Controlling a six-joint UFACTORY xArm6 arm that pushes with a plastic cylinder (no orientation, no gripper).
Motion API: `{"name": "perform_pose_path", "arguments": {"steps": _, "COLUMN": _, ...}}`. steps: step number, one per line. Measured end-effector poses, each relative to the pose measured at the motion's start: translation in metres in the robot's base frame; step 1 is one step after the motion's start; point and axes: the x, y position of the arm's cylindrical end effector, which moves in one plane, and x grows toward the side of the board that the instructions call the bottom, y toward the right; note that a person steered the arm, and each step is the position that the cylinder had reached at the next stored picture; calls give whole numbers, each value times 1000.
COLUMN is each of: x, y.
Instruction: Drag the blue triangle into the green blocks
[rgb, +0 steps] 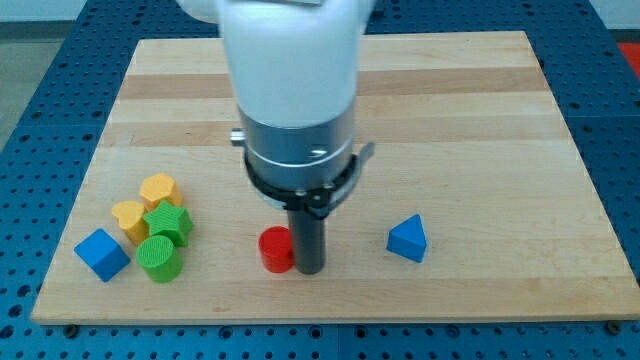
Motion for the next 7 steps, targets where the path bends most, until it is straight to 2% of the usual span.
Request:
{"name": "perform_pose_path", "arguments": {"steps": 3, "x": -11, "y": -79}}
{"name": "perform_pose_path", "arguments": {"steps": 4, "x": 0, "y": -65}}
{"name": "perform_pose_path", "arguments": {"steps": 5, "x": 30, "y": 11}}
{"name": "perform_pose_path", "arguments": {"steps": 6, "x": 37, "y": 93}}
{"name": "perform_pose_path", "arguments": {"steps": 7, "x": 30, "y": 139}}
